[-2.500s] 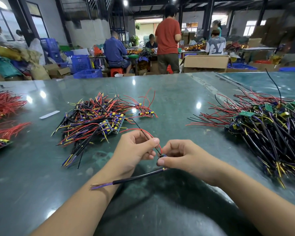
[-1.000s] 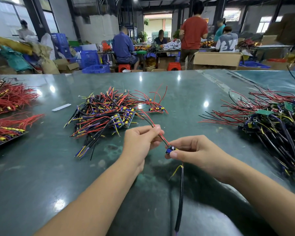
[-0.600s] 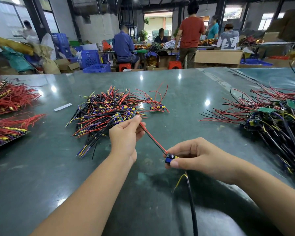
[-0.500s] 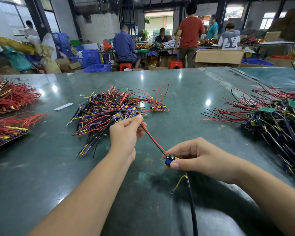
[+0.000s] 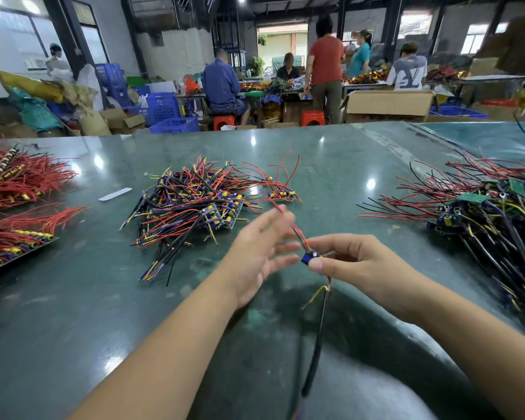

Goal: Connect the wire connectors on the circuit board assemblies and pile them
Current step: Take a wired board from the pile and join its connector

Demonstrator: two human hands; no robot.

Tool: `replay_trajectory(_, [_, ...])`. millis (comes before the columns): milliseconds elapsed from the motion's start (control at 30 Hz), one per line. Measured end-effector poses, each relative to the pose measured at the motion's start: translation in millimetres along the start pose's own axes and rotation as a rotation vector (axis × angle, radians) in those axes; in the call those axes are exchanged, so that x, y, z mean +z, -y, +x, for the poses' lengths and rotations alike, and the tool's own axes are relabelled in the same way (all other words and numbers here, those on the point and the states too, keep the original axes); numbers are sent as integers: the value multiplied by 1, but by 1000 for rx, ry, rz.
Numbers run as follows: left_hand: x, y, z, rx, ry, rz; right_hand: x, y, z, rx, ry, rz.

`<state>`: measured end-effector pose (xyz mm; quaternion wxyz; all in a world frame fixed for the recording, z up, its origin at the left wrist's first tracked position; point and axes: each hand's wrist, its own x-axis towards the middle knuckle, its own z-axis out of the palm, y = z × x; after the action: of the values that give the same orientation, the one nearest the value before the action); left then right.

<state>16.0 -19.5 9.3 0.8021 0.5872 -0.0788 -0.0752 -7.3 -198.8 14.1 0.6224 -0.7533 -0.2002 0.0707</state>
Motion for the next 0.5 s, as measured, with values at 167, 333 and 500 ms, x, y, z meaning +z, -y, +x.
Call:
replay_trajectory(167, [6, 11, -3, -5, 153, 189, 0, -6, 3, -28, -96, -64])
replay_trajectory(333, [8, 10, 0, 117, -75, 160, 1, -16, 8, 31, -301, -259])
replay_trajectory(500, [7, 9, 2, 210, -220, 260, 1, -18, 4, 40, -147, -332])
